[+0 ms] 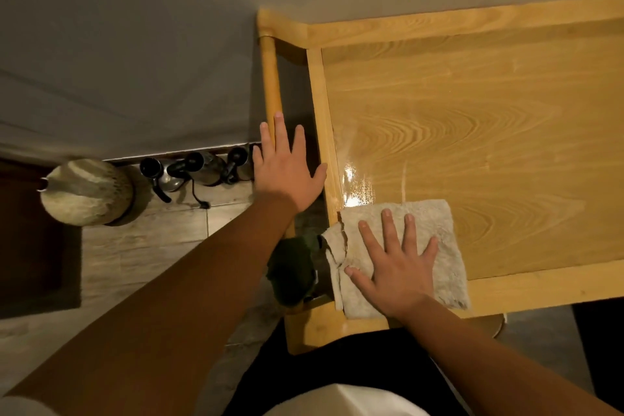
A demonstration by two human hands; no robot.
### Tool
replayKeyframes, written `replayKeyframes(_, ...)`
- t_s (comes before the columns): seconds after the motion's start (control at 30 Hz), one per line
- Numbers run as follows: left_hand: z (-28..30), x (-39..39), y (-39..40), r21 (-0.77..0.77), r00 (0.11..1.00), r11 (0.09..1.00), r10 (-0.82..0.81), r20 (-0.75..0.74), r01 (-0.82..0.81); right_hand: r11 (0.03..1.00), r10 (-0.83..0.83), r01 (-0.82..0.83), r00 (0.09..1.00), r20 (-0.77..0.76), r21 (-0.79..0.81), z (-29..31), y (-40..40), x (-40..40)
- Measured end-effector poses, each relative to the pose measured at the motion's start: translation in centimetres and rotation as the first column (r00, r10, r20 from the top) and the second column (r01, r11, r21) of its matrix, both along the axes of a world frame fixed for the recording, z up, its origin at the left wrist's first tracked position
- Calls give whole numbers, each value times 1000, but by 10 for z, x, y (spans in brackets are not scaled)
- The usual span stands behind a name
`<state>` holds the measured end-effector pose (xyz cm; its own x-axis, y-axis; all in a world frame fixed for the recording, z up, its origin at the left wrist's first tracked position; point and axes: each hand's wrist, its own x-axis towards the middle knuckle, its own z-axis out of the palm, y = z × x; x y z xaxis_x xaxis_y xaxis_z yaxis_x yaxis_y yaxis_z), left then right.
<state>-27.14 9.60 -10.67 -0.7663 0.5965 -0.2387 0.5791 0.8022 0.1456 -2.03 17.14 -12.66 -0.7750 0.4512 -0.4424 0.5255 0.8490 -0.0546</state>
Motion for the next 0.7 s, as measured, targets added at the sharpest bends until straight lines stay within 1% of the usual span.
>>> replayKeyframes(0.17, 0, 1, 1, 31, 1000, 999, -24, 6, 24, 1000, -12, 11, 999, -42, -3, -3, 17, -34)
replayKeyframes(0.3, 0, 3, -3, 146, 997, 988, -51, -56, 58, 1000, 6, -6, 995, -96, 7, -7, 48, -90)
replayKeyframes(0.37, -1, 0, -2, 137, 994, 986, -82, -74, 91, 999, 32, -30, 993, -117, 15, -10, 65, -120)
replayKeyframes(0.47, -4, -1, 1, 90, 997, 993, -76, -34, 79, 998, 56, -51, 988, -144, 35, -14, 92, -165)
replayKeyframes(0.63, -10, 1, -1, 109, 997, 992, -58, -57, 64, 998, 53, -43, 981, -188, 55, -14, 127, -232)
replayKeyframes(0.7, -11, 0, -1, 93, 996, 993, -65, -57, 70, 998, 33, -22, 978, -208, 55, -17, 140, -261)
